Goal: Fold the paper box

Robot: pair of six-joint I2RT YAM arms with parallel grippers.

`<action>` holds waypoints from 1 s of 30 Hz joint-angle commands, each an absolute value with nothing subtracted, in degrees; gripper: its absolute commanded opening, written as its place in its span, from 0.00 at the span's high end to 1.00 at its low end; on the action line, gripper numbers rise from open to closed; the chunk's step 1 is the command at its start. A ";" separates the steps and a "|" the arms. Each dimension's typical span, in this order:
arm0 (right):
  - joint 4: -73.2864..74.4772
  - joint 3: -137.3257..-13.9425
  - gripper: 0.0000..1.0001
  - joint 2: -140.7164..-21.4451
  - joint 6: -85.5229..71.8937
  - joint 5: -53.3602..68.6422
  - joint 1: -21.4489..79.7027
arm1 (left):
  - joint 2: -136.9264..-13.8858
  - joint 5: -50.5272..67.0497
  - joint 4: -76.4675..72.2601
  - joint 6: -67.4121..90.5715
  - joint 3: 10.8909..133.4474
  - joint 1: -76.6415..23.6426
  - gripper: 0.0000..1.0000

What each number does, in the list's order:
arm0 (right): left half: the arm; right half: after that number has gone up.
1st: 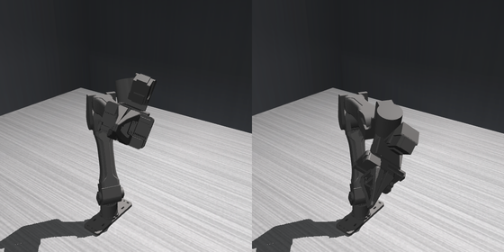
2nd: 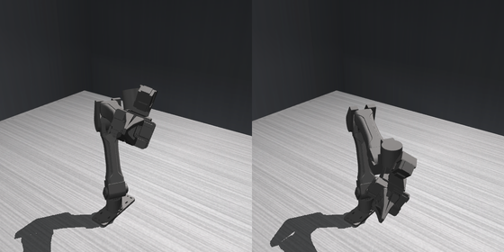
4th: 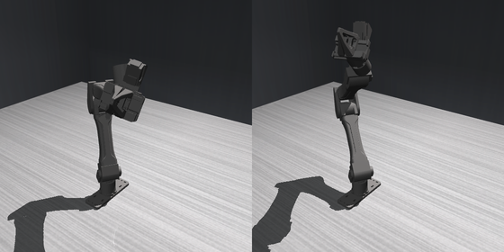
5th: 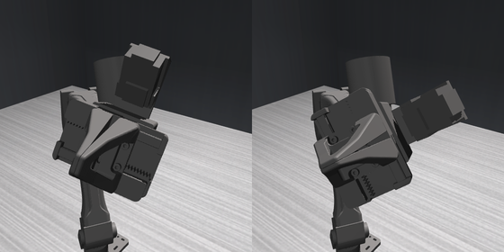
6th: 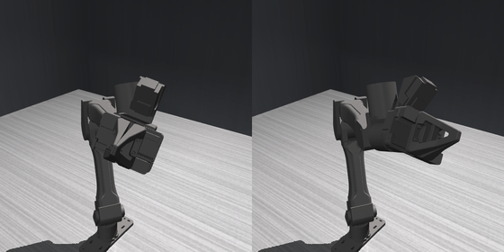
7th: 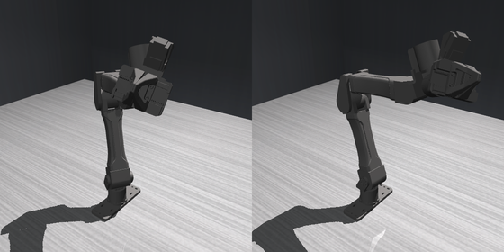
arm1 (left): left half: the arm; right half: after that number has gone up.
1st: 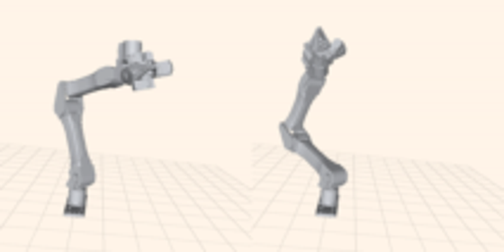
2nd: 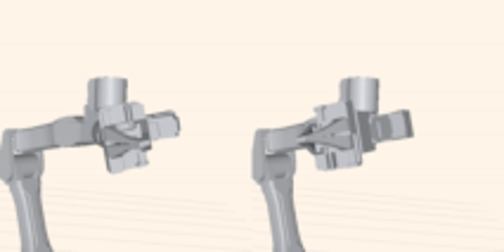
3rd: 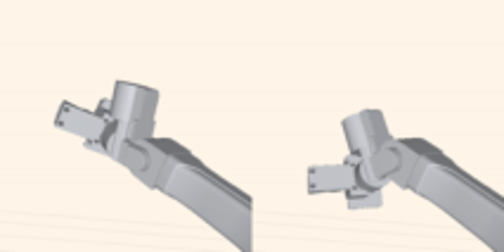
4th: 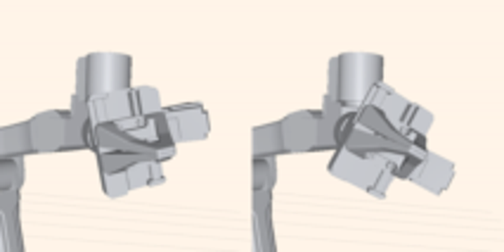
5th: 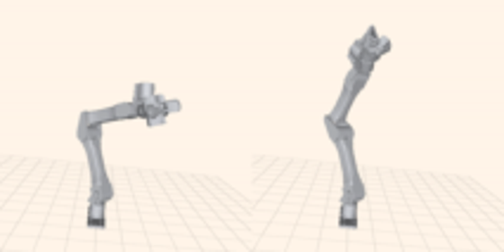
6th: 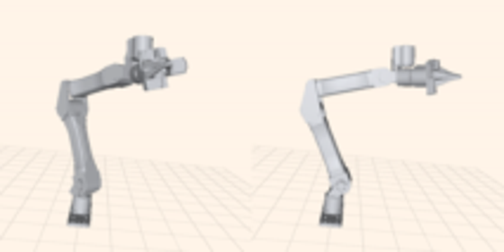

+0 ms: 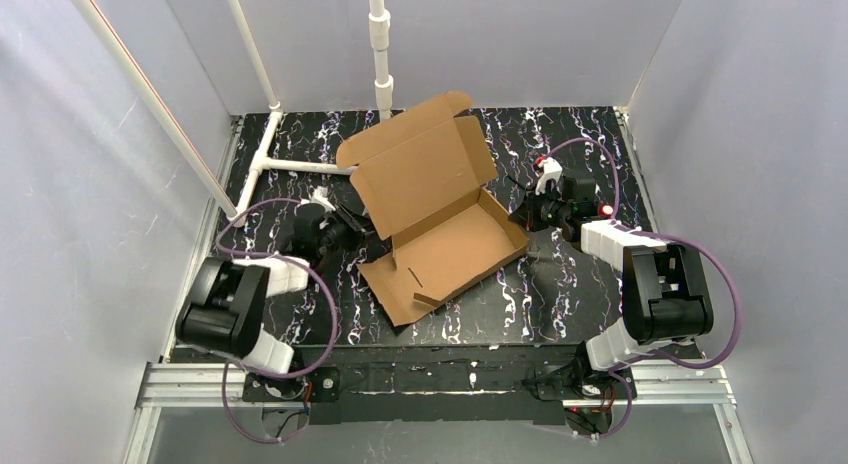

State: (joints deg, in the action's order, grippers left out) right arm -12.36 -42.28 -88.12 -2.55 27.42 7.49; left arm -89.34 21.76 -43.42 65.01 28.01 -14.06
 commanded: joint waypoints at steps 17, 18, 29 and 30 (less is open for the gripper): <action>-9.92 -43.86 0.99 -88.15 -0.44 29.76 7.37 | -51.62 25.14 -4.40 40.55 27.01 -12.73 0.11; -9.62 -43.98 0.99 -88.20 -0.21 29.93 7.33 | -52.40 24.14 -4.92 38.26 27.70 -12.67 0.10; -7.05 -44.91 0.99 -88.42 4.09 32.91 5.64 | -71.05 24.99 -23.05 34.80 35.60 -11.77 0.27; -6.96 -44.91 0.99 -88.42 4.12 33.06 5.56 | -71.71 24.77 -23.58 35.38 35.82 -11.20 0.33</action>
State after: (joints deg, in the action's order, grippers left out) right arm -8.93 -43.35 -88.14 2.90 30.96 6.37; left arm -69.06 24.84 -17.02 36.99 33.82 -12.69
